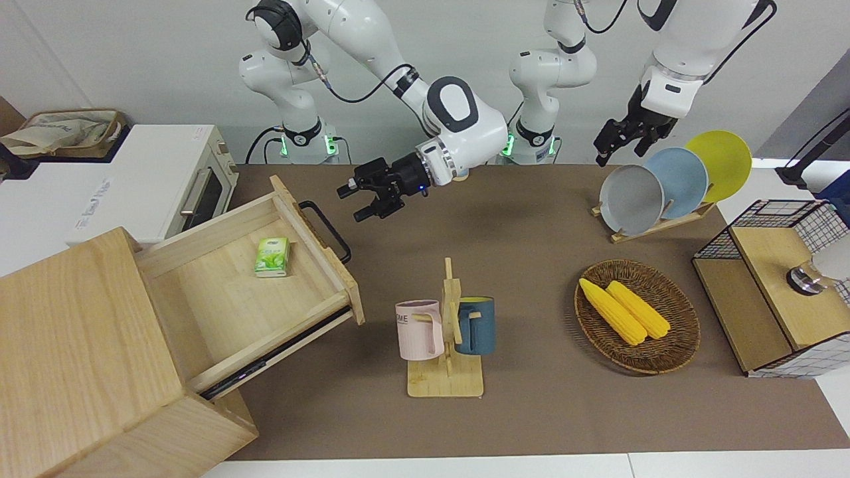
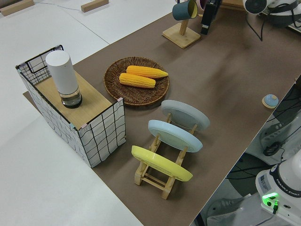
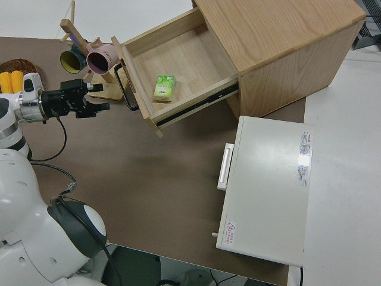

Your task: Slide drawer open with right arm

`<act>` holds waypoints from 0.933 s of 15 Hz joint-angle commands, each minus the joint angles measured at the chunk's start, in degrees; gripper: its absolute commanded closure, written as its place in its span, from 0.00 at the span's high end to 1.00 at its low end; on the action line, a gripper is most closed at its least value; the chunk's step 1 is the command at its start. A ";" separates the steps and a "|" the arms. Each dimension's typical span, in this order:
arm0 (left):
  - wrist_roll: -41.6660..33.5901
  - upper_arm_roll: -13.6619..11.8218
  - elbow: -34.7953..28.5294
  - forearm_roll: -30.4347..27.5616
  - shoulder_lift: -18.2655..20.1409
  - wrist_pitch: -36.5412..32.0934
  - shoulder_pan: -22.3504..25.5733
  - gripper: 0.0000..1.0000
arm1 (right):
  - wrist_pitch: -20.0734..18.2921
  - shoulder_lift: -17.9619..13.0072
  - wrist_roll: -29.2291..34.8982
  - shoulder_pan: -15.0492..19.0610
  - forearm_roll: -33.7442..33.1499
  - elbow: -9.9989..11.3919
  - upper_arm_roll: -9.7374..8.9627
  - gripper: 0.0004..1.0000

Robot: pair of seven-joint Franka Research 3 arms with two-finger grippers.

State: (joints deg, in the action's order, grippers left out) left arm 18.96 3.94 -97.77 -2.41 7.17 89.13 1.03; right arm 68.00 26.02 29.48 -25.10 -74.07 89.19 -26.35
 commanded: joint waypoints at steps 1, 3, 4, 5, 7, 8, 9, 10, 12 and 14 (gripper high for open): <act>-0.51 -0.25 0.21 -0.05 0.48 -0.98 -0.06 0.99 | 0.82 -3.69 1.19 -0.74 9.01 0.20 0.86 0.99; -0.51 -0.25 0.21 -0.05 0.48 -0.97 -0.06 0.99 | 4.05 -5.88 2.68 -0.65 13.57 0.46 1.04 0.99; -0.51 -0.25 0.21 -0.05 0.48 -0.89 -0.06 0.99 | 6.25 -7.28 3.21 0.04 16.38 0.46 1.04 0.99; -0.51 -0.25 0.21 -0.05 0.48 -0.89 -0.06 0.99 | 7.31 -8.60 3.13 0.66 18.85 0.55 1.04 0.99; -0.51 -0.25 0.21 -0.05 0.48 -0.89 -0.06 0.99 | 9.07 -11.50 2.25 2.94 24.64 0.46 1.13 0.99; -0.51 -0.25 0.21 -0.05 0.48 -0.97 -0.06 0.99 | 10.65 -13.26 1.55 4.25 27.98 0.46 1.22 0.99; -0.51 -0.25 0.21 -0.05 0.48 -0.98 -0.06 0.99 | 12.23 -14.75 0.33 5.66 31.15 0.46 1.22 0.99; -0.51 -0.25 0.21 -0.05 0.48 -0.89 -0.06 0.99 | 12.94 -16.25 -0.99 7.50 34.40 0.46 1.22 0.99; -0.51 -0.25 0.21 -0.05 0.48 -0.97 -0.06 0.99 | 13.74 -18.45 -3.02 10.76 40.03 0.46 1.22 0.99; -0.51 -0.25 0.21 -0.05 0.48 -0.98 -0.06 0.99 | 14.71 -21.34 -5.56 15.75 48.18 0.63 1.22 0.99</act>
State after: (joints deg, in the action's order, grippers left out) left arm 18.97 3.94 -97.77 -2.41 7.17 89.13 1.03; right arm 80.28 8.43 27.52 -15.13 -34.81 88.49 -24.67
